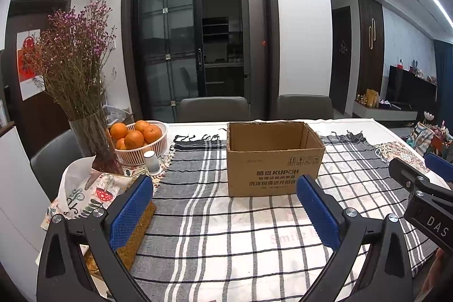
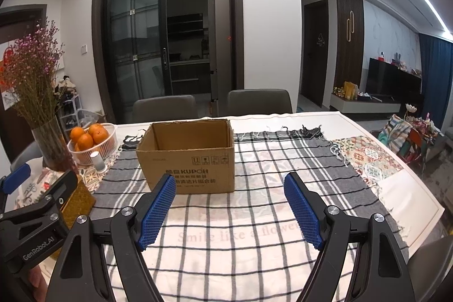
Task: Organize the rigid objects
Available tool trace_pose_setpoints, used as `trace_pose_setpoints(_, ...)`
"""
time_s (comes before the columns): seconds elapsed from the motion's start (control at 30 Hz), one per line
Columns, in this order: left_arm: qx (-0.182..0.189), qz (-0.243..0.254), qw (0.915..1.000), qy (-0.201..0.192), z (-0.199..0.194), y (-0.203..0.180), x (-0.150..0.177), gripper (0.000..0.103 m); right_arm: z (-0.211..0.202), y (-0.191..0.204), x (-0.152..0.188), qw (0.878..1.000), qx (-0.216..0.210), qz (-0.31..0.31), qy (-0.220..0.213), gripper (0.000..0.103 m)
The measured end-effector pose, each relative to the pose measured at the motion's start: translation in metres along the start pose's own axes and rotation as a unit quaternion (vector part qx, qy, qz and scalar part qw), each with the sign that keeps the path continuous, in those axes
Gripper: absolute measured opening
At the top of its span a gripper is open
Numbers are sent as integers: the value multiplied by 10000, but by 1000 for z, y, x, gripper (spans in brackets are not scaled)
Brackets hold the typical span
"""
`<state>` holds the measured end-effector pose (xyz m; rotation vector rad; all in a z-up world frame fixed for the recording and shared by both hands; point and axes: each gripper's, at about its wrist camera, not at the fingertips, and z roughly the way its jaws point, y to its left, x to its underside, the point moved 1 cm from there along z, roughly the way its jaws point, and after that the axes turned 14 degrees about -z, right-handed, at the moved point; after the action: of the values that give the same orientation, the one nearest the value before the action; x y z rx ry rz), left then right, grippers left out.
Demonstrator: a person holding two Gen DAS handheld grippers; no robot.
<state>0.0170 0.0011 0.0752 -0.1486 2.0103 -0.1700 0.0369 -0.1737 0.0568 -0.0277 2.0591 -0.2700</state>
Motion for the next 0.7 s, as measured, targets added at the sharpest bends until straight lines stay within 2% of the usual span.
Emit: trace_pose_setpoints(0.7,-20,-8,10000,-95,-8,2,-1,103,-5,1,1,10000,4,8,-43,80)
